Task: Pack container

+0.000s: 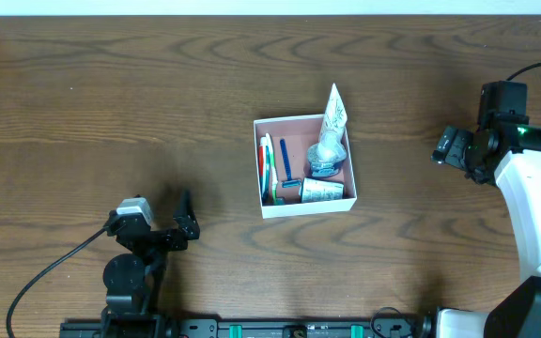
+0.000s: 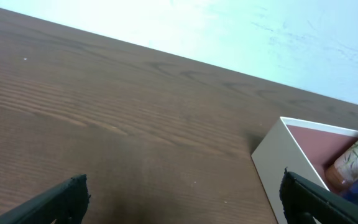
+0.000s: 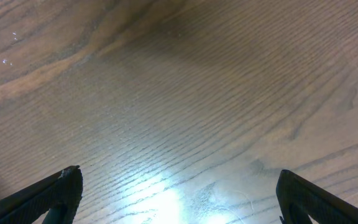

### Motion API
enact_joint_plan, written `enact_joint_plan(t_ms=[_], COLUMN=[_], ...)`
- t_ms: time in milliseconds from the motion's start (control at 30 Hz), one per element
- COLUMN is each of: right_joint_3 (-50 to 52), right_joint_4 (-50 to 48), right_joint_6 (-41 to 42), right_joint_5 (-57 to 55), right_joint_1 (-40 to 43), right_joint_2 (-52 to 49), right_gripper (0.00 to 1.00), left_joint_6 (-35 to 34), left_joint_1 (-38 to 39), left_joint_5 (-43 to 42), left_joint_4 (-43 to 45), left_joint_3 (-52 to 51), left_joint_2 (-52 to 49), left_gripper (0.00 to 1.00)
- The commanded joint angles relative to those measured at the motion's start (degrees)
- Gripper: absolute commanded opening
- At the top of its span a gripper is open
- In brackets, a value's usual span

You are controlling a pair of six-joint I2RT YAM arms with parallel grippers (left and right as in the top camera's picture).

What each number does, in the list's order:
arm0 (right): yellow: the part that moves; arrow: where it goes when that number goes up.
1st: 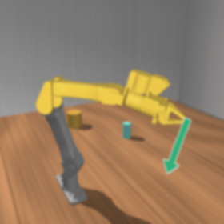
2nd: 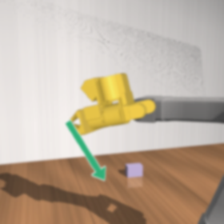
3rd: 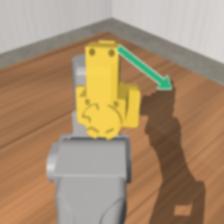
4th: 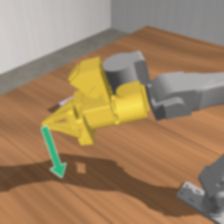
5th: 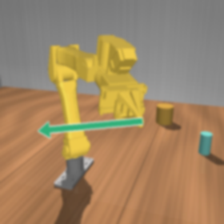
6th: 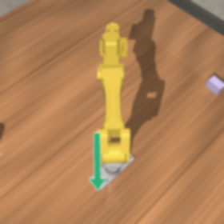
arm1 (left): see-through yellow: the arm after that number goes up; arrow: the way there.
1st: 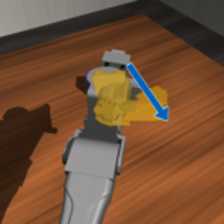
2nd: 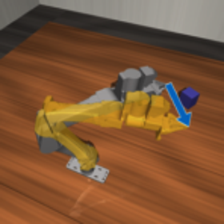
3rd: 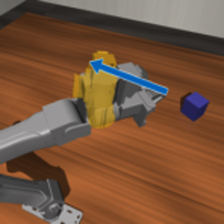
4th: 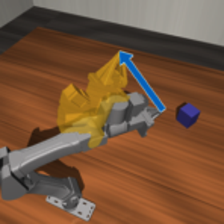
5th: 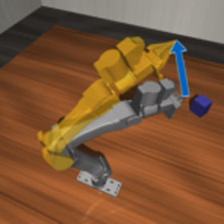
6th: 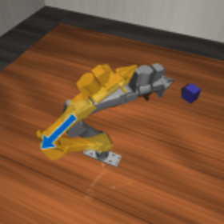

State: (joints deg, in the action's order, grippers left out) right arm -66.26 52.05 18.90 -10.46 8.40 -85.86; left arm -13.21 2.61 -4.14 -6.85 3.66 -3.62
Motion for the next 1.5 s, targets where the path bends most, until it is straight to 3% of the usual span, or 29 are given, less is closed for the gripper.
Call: enact_joint_plan(t_ms=[0,1367,1467], right_joint_3=[-0.4,-0.4,-0.4], right_joint_4=[0.0,0.0,-1.0], right_joint_6=[0.8,0.8,1.9], right_joint_5=[-0.2,-0.2,5.2], right_joint_1=[0.2,0.2,0.2], right_joint_2=[-0.4,-0.4,-0.4], right_gripper=[0.99,0.99,0.99], left_joint_6=[1.2,1.2,1.2], left_joint_1=[-0.5,-0.5,-0.5], left_joint_5=[-0.7,-0.8,-0.8], left_joint_4=[-0.3,-0.3,-0.3], left_joint_3=[-1.8,-1.8,-1.8], left_joint_2=[0.6,3.3,3.3], left_gripper=[0.98,0.98,0.98])
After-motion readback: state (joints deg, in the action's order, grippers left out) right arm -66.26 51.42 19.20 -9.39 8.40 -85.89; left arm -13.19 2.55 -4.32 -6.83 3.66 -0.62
